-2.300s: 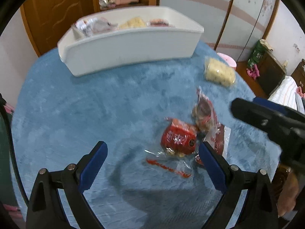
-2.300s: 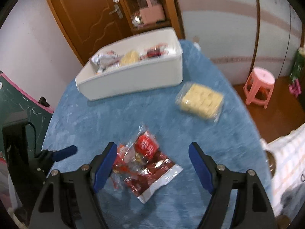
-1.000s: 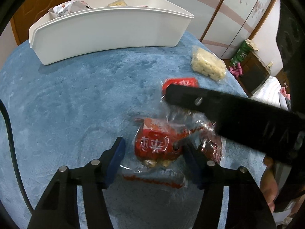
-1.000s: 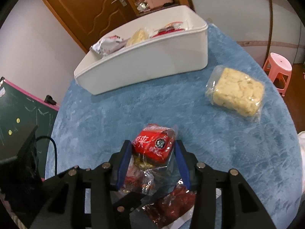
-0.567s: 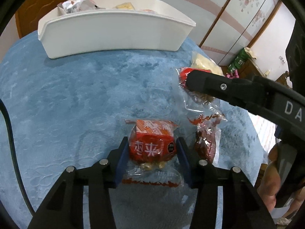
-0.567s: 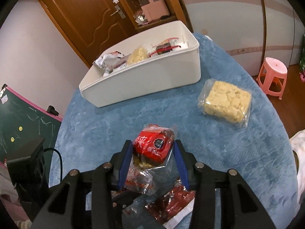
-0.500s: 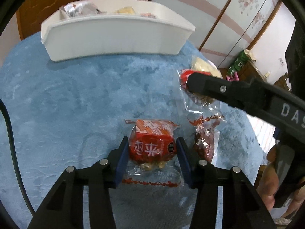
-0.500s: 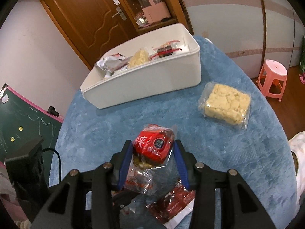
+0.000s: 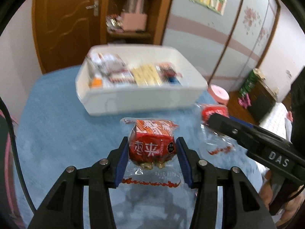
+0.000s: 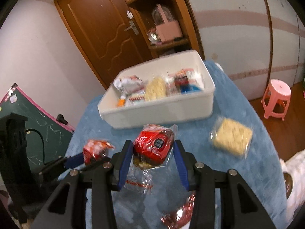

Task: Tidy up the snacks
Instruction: 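Lift both red packs and carry them over the white bin, then lower both red packs into the white bin and open both tools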

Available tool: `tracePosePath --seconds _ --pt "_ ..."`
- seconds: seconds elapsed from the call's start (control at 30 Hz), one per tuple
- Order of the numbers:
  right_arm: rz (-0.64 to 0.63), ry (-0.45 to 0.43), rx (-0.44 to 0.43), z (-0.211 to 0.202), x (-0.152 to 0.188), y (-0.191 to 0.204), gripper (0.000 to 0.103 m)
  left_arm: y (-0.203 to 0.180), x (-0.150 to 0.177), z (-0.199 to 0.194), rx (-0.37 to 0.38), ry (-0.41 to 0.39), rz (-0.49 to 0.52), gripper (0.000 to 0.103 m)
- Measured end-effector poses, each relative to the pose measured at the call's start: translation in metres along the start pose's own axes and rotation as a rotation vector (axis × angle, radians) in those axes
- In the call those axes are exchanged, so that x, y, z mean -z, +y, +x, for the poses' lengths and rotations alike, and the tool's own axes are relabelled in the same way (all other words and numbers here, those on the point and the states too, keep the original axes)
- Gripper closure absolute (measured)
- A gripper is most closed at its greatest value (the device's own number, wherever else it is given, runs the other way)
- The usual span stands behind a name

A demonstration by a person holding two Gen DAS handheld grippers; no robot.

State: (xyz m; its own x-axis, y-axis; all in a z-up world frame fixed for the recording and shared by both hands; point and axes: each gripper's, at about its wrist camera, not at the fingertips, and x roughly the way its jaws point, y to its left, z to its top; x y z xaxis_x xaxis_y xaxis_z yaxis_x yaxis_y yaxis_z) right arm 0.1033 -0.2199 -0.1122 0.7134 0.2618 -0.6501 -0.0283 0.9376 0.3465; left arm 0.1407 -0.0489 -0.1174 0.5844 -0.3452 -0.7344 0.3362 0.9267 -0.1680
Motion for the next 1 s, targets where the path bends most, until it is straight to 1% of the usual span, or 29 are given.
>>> tracePosePath --seconds 0.1,0.23,0.33,0.37,0.43,0.47,0.53,0.6,0.63,0.7,0.77,0.8,0.83,0.9,1.0 --pt "-0.028 -0.045 -0.010 -0.008 -0.026 0.009 0.059 0.005 -0.029 -0.013 -0.046 -0.054 0.007 0.056" --pt "-0.089 -0.115 0.003 -0.015 -0.069 0.024 0.059 0.015 -0.073 -0.022 -0.070 -0.081 0.020 0.056" --pt "-0.136 -0.147 0.026 -0.013 -0.102 0.032 0.059 0.020 -0.108 -0.027 -0.136 -0.124 0.061 0.056" --pt "-0.145 -0.155 0.034 -0.012 -0.111 0.032 0.059 0.022 -0.119 -0.028 -0.145 -0.135 0.064 0.056" --pt "-0.152 -0.159 0.050 -0.003 -0.132 0.033 0.059 0.026 -0.138 -0.024 -0.149 -0.143 0.061 0.056" --pt "-0.144 -0.157 0.051 0.001 -0.140 0.032 0.058 0.028 -0.146 -0.022 -0.163 -0.151 0.060 0.056" --pt "-0.134 -0.138 0.062 0.018 -0.158 0.030 0.058 0.032 -0.164 -0.010 -0.205 -0.160 0.055 0.055" --pt "-0.116 -0.123 0.086 0.033 -0.169 0.026 0.057 0.038 -0.176 0.007 -0.212 -0.151 0.027 0.054" --pt "-0.107 -0.103 0.094 0.043 -0.175 0.023 0.057 0.042 -0.180 0.014 -0.214 -0.142 0.010 0.050" --pt "-0.083 -0.053 0.132 0.066 -0.183 0.015 0.055 0.050 -0.189 0.038 -0.217 -0.115 -0.018 0.046" --pt "-0.064 -0.002 0.156 0.084 -0.187 0.009 0.048 0.054 -0.190 0.055 -0.239 -0.084 -0.029 0.023" --pt "-0.050 0.026 0.167 0.094 -0.187 0.004 0.047 0.057 -0.190 0.065 -0.245 -0.059 -0.030 0.007" --pt "-0.043 0.043 0.174 0.099 -0.185 0.001 0.047 0.058 -0.189 0.070 -0.247 -0.045 -0.032 0.005" --pt "-0.026 0.075 0.190 0.108 -0.182 -0.006 0.047 0.059 -0.185 0.079 -0.240 -0.021 -0.032 0.005" --pt "-0.040 0.094 0.197 0.111 -0.173 -0.010 0.047 0.056 -0.177 0.083 -0.235 -0.004 -0.015 0.005"
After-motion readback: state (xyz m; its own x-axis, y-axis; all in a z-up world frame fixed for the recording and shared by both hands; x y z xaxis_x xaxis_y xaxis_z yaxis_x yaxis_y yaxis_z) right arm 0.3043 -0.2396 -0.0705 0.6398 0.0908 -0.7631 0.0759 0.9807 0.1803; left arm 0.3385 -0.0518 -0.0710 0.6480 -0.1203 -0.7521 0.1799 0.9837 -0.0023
